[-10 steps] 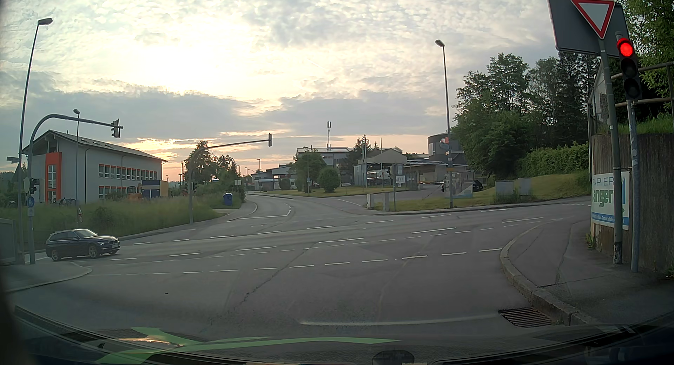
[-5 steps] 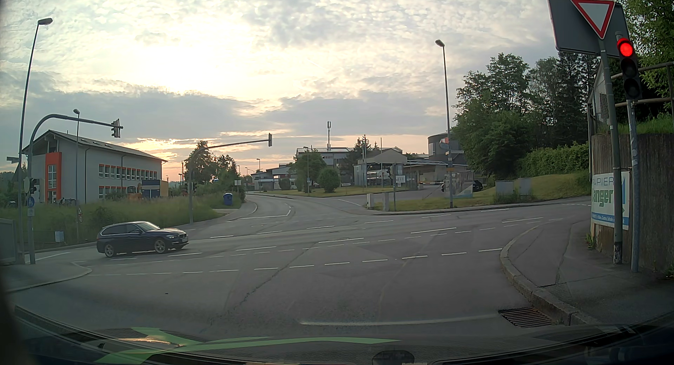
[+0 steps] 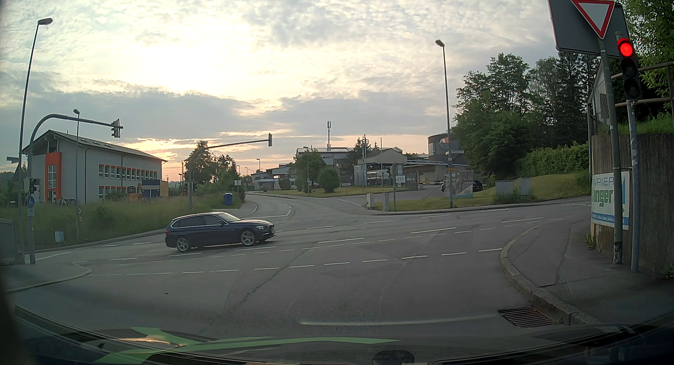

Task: Follow the waypoints while adhering to traffic rules and regulations

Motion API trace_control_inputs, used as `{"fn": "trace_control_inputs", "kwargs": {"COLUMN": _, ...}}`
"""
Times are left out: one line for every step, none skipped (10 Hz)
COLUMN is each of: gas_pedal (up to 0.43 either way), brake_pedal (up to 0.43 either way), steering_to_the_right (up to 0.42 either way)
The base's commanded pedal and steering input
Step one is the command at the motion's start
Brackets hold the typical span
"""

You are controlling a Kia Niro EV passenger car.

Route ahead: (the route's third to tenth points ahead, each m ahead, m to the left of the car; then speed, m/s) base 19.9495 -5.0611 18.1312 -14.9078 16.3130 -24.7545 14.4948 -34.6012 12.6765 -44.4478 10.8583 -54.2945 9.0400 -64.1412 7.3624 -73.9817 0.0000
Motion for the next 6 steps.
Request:
{"fn": "trace_control_inputs", "kwargs": {"gas_pedal": 0.0, "brake_pedal": 0.396, "steering_to_the_right": 0.004}}
{"fn": "trace_control_inputs", "kwargs": {"gas_pedal": 0.0, "brake_pedal": 0.396, "steering_to_the_right": 0.004}}
{"fn": "trace_control_inputs", "kwargs": {"gas_pedal": 0.0, "brake_pedal": 0.396, "steering_to_the_right": 0.004}}
{"fn": "trace_control_inputs", "kwargs": {"gas_pedal": 0.0, "brake_pedal": 0.402, "steering_to_the_right": 0.004}}
{"fn": "trace_control_inputs", "kwargs": {"gas_pedal": 0.0, "brake_pedal": 0.396, "steering_to_the_right": 0.004}}
{"fn": "trace_control_inputs", "kwargs": {"gas_pedal": 0.0, "brake_pedal": 0.396, "steering_to_the_right": 0.004}}
